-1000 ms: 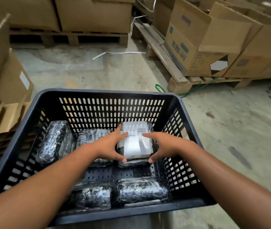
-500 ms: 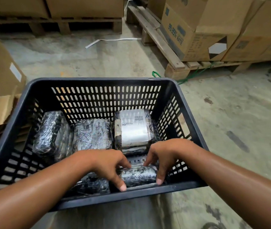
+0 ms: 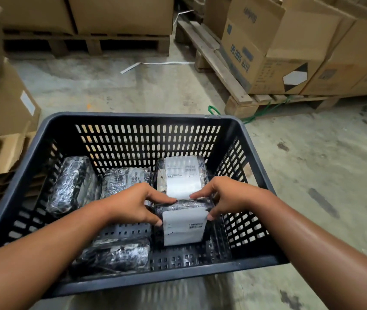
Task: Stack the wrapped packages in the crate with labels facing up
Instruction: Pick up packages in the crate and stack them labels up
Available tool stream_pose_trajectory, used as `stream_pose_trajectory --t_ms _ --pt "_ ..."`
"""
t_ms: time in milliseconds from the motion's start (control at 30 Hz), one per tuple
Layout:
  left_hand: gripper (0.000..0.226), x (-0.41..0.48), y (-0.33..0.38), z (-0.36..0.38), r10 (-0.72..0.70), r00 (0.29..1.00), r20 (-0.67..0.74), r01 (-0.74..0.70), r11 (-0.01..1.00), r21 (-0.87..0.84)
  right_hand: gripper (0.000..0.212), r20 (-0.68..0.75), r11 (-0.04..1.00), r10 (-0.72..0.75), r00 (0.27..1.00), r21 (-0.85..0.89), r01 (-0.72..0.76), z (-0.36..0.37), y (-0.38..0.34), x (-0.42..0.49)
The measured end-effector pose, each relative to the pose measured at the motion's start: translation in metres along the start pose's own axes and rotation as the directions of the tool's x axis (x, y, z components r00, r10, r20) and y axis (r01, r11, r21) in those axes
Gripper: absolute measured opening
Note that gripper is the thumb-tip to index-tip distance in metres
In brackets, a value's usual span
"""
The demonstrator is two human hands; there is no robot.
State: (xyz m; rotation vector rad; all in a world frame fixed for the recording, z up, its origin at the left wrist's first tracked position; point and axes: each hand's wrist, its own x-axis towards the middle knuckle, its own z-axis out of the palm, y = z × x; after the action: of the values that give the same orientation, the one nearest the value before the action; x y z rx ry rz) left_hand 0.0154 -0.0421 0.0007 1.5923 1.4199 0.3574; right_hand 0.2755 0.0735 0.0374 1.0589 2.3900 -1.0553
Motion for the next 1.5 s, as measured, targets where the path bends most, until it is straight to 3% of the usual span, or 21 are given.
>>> stream_pose_trajectory --t_ms 233,333,500,633,700,767,900,1033,1133,1300,1400,1500 --pt "0.049 0.003 0.016 -0.041 0.071 0.969 -0.238 -0.134 0.956 -0.261 0.041 -0.264 0.921 -0.138 0.955 0.319 0.222 -0.054 -0.003 -0.016" --pt "0.045 0.009 0.024 -0.048 0.100 0.942 -0.319 -0.207 0.923 -0.324 0.037 -0.369 0.890 -0.148 0.918 0.354 0.286 -0.063 -0.006 -0.008" --pt "0.049 0.028 0.026 -0.054 0.067 0.891 -0.450 -0.214 0.935 -0.284 0.037 -0.548 0.879 -0.100 0.830 0.342 0.332 -0.057 -0.008 0.021" --pt "0.049 0.040 0.021 -0.047 0.100 0.813 -0.574 -0.245 0.953 -0.180 0.035 -0.614 0.878 -0.004 0.790 0.375 0.296 -0.045 -0.010 0.039" --pt "0.047 0.047 0.015 -0.042 0.104 0.767 -0.633 -0.251 0.957 -0.146 0.048 -0.595 0.900 0.039 0.803 0.370 0.230 -0.041 -0.013 0.043" --pt "0.045 0.053 0.009 -0.038 0.080 0.745 -0.662 -0.233 0.962 -0.145 0.076 -0.559 0.933 0.075 0.826 0.331 0.140 -0.036 -0.016 0.044" --pt "0.049 0.061 0.004 -0.027 0.094 0.762 -0.641 -0.225 0.966 -0.127 0.112 -0.506 0.970 0.071 0.860 0.235 0.058 -0.024 -0.020 0.050" --pt "0.053 0.065 -0.002 -0.020 0.178 0.747 -0.641 -0.175 0.982 0.068 0.118 -0.502 0.977 0.077 0.861 0.209 0.034 -0.023 -0.016 0.053" --pt "0.060 0.063 -0.006 -0.020 0.195 0.800 -0.568 -0.146 0.981 0.131 0.128 -0.451 0.985 0.077 0.889 0.170 0.001 -0.022 -0.012 0.055" --pt "0.090 0.061 -0.012 -0.022 0.197 0.902 -0.384 -0.110 0.965 0.238 0.154 -0.313 0.993 0.069 0.947 0.115 -0.035 -0.016 -0.004 0.061" --pt "0.104 0.057 -0.014 -0.020 0.165 0.940 -0.298 -0.087 0.962 0.258 0.158 -0.280 0.993 0.082 0.956 0.107 -0.054 -0.019 -0.001 0.063" --pt "0.133 0.055 -0.017 -0.018 0.103 0.969 -0.223 -0.040 0.963 0.268 0.157 -0.234 0.992 0.087 0.968 0.108 -0.063 -0.021 0.001 0.063"
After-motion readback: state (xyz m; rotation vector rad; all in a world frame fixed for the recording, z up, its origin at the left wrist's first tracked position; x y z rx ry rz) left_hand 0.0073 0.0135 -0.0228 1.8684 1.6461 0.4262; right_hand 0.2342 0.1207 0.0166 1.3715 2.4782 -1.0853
